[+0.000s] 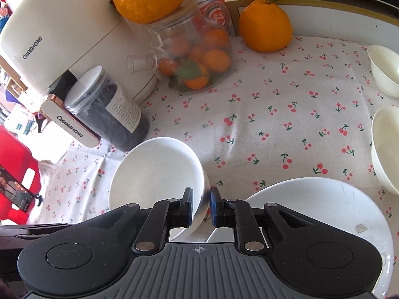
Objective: Organize plates and bowls
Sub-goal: 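Open both grippers to release the white bowl on the plates, then move both grippers to the cream bowl on the tablecloth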
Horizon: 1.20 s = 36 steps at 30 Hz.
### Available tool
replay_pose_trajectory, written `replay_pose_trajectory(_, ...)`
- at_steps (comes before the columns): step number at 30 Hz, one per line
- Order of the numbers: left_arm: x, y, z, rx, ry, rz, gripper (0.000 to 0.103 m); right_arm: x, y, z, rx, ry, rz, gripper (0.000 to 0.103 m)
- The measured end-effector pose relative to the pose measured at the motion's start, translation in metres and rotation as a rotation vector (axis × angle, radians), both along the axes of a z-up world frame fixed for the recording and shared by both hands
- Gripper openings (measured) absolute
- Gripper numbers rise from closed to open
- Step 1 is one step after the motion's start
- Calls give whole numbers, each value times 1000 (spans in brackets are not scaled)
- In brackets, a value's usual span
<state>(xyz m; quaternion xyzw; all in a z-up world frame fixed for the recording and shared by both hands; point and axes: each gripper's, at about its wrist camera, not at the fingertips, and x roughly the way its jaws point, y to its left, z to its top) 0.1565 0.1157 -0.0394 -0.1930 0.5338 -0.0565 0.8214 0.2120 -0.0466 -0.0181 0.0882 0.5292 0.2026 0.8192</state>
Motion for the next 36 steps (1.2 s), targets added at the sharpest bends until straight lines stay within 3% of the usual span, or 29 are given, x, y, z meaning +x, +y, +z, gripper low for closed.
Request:
replay_pose_trajectory(3,0,-2,5,10,-21,4,39,1,-4,4,4,-13,-10,30)
replay_pose_trajectory(5,1,-3,8,22,-35,9,47,1,-7,6,10,-14,-17,47)
replay_pose_trajectory(13,5,-14,20,55,-82,24,68,6,-26,22,64,-23,-52,65)
replay_pose_trajectory(23,12,-51,37,107,-159,-3,84,12,-72,47,91,-60,-129,74)
replay_pose_trajectory(36,24,-105,36,53,-233,-57,98,7,-161,44,84,-63,-271,82)
